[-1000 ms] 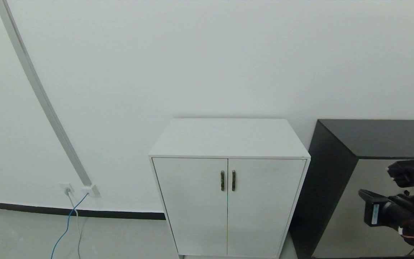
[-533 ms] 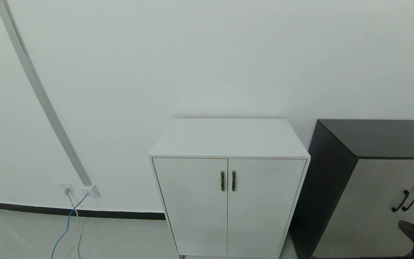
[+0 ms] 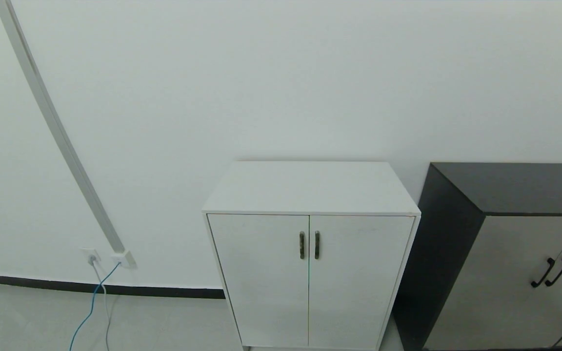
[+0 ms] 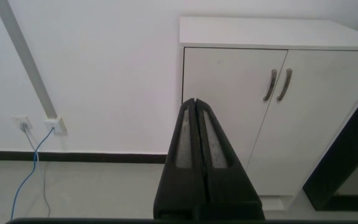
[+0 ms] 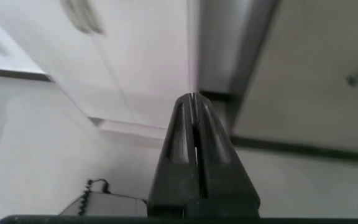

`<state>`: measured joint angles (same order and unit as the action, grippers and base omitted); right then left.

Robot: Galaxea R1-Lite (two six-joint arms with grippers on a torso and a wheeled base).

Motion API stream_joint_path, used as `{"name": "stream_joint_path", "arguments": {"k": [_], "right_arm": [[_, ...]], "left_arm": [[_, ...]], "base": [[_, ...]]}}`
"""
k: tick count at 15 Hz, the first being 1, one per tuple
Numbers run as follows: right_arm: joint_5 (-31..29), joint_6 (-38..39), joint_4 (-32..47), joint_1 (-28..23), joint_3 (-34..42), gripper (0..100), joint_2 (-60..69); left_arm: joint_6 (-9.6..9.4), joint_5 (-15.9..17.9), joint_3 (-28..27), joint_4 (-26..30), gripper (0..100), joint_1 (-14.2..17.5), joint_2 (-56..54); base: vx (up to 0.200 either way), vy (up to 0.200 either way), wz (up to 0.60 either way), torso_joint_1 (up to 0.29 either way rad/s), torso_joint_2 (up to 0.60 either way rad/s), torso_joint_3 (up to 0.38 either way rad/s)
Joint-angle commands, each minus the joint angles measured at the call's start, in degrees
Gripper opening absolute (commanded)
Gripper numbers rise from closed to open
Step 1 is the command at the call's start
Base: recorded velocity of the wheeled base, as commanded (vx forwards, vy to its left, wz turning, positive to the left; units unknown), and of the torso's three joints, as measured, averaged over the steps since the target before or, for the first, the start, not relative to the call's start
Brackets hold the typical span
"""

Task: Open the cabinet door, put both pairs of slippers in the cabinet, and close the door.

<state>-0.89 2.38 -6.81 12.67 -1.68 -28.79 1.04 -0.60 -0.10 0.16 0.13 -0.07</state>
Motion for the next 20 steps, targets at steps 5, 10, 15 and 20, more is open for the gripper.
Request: {"name": "stream_joint_path", "arguments": {"k": [5, 10, 15, 20], "right_arm": [[0.63, -2.82, 7.25, -0.1, 1.07, 0, 14.38], [0.36, -3.08, 7.17, -11.08, 1.59, 0, 21.32], [0.63, -2.38, 7.08, -15.48, 1.68, 0, 24.22], [-0.78, -0.53, 6.81, -12.49, 1.59, 0, 28.71]], "left_arm": [[0.02, -0.02, 0.01, 0.02, 0, 0.04, 0.07], [0.11, -0.19, 0.01, 0.02, 0, 0.04, 0.07], [0.11, -0.19, 0.01, 0.02, 0, 0.04, 0.07], [-0.07, -0.11, 0.01, 0.02, 0, 0.04, 0.07]], "base": [[0.0, 0.0, 0.0, 0.0, 0.0, 0.0], [0.0, 0.0, 0.0, 0.0, 0.0, 0.0], [0.0, 0.0, 0.0, 0.0, 0.0, 0.0], [0.0, 0.0, 0.0, 0.0, 0.0, 0.0]]}}
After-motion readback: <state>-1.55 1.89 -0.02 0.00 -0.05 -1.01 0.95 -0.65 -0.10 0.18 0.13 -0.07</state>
